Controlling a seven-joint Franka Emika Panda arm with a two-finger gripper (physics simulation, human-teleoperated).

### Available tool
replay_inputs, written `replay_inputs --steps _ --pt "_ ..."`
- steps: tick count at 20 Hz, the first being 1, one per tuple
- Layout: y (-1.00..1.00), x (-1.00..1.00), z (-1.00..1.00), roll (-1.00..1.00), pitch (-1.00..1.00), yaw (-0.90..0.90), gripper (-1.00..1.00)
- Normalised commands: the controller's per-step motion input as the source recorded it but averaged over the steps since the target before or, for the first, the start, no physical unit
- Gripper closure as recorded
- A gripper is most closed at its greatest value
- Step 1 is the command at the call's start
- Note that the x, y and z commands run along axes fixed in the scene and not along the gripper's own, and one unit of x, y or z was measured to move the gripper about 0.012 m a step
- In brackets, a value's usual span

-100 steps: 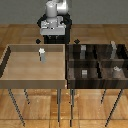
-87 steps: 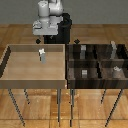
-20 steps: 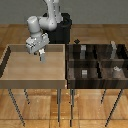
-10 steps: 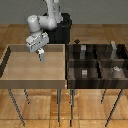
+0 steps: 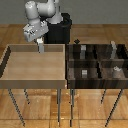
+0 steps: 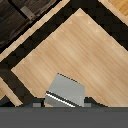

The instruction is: Place the milk carton into the appropriate compartment.

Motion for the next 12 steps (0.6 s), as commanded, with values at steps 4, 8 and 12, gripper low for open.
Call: replay_inputs --steps 4,8,12 --pt "0.00 0.00 1.00 0.00 0.00 0.00 1.00" --pt "0.50 0.00 0.25 0.00 0.00 0.00 1.00" --pt "1.00 0.00 0.00 0.00 0.00 0.00 1.00"
